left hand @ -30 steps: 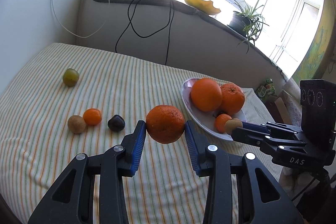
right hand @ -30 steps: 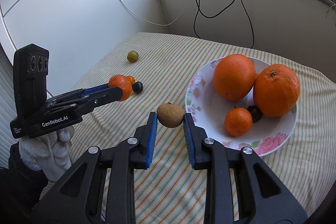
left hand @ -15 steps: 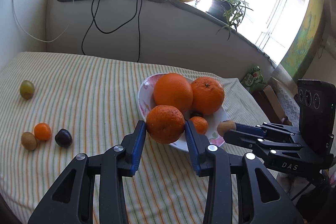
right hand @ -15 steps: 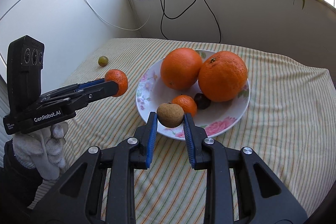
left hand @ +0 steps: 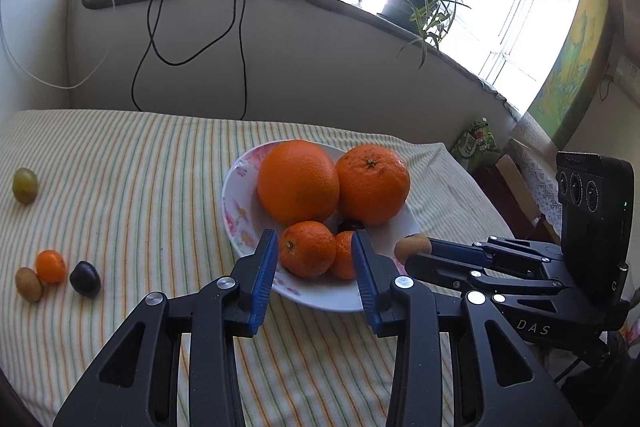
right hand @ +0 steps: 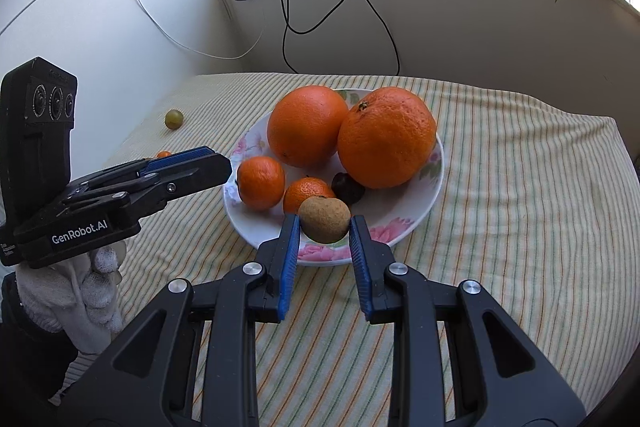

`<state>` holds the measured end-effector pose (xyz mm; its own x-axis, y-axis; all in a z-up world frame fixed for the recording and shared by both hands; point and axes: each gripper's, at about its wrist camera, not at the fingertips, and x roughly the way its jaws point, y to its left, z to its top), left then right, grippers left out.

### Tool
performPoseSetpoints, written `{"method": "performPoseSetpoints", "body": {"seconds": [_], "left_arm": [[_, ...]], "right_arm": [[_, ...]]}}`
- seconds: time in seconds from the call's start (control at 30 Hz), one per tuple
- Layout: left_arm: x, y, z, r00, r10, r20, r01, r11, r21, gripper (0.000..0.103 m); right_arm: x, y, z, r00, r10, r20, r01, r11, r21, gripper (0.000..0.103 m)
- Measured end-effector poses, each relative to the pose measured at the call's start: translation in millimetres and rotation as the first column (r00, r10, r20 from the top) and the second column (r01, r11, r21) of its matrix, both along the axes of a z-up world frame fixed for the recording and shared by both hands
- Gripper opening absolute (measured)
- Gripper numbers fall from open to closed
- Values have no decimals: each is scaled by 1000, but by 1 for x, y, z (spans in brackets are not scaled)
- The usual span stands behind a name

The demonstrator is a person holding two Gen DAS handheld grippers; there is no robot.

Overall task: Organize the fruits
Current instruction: 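Release the tangerine into the plate with the left tool while the right tool drops the kiwi there, then move both tools back toward the remaining plum and kiwi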

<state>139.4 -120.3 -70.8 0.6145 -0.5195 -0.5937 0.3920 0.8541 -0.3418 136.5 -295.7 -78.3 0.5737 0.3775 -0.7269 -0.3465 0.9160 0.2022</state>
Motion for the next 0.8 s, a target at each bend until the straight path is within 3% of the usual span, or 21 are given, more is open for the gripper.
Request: {"method": "performPoseSetpoints", "body": {"seconds": [0.2,0.27,0.33,0.53,0.8], "left_arm": [[0,3,-1,1000,12,-11,-12,1000,-9,36],[0,5,-2,1000,17,-14,-17,1000,-11,37],[0,6,-2,1000,26,-17,-26,1000,-6,45],[-3,10,-2,999,45,-16,-45,999,2,67],[-8,14,-1,998,67,-16,-66,998,19,75]], "right_arm": [[-1,0,0,1000,-11,7,11,1000,-9,29],[-2,0,2,1000,-19,19,19,1000,-14,48],[-4,0,4,999,-24,31,25,1000,-15,57],[-4,-1,8,999,-29,32,30,1000,-8,57],[-5,0,10,999,-32,31,32,999,0,58]]}}
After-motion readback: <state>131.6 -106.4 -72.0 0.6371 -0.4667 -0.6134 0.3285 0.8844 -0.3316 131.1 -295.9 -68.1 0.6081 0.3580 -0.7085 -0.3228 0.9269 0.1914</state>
